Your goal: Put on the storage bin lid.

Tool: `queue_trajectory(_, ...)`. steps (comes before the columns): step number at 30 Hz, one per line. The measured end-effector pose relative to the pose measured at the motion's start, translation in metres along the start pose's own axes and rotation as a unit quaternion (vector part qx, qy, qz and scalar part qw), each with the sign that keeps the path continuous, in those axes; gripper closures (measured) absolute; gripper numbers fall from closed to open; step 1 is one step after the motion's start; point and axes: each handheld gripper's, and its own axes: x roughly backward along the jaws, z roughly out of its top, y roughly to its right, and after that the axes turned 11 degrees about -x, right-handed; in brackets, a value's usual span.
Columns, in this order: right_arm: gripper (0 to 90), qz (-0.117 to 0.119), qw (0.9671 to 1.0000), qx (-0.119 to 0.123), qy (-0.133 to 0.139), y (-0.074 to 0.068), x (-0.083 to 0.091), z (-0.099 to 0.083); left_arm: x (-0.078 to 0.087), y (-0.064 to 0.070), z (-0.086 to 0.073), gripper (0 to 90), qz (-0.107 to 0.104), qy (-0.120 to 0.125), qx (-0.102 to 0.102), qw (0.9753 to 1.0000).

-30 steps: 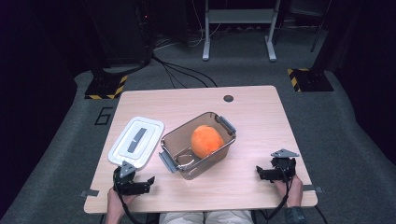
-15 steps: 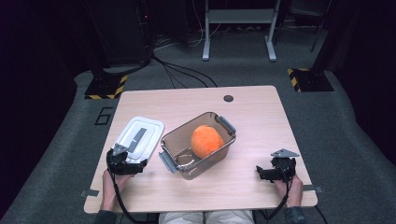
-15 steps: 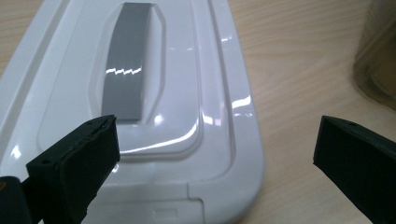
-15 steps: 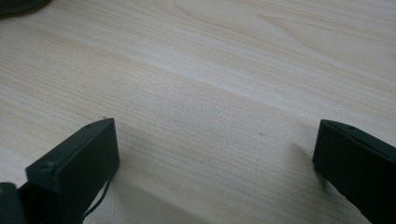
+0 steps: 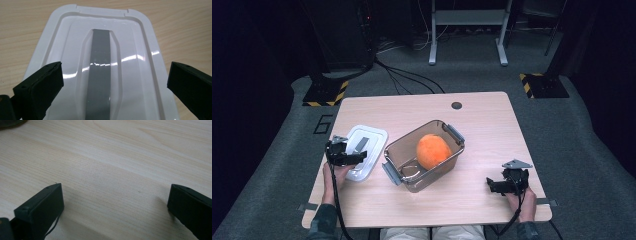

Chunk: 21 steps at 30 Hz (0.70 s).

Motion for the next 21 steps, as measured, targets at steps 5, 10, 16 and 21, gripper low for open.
queue_trajectory(5,0.0,0.0,1.0,0.0,-0.001,0.0,0.0,0.0,-0.011,-0.006,0.005,0.4,0.012,-0.014,-0.002,0.9998)
queue_trajectory(10,0.0,0.0,1.0,0.0,0.0,0.0,0.0,0.0,-0.019,-0.013,0.007,0.9,0.016,-0.026,0.01,0.9995)
queue_trajectory(16,0.0,0.0,1.0,0.001,0.0,0.0,0.0,0.0,-0.028,-0.015,0.01,8.9,0.032,-0.044,-0.007,0.9985)
queue_trajectory(21,0.0,0.001,1.0,-0.005,0.0,-0.001,0.0,0.0,-0.031,-0.013,0.009,28.2,0.029,-0.045,-0.018,0.9984)
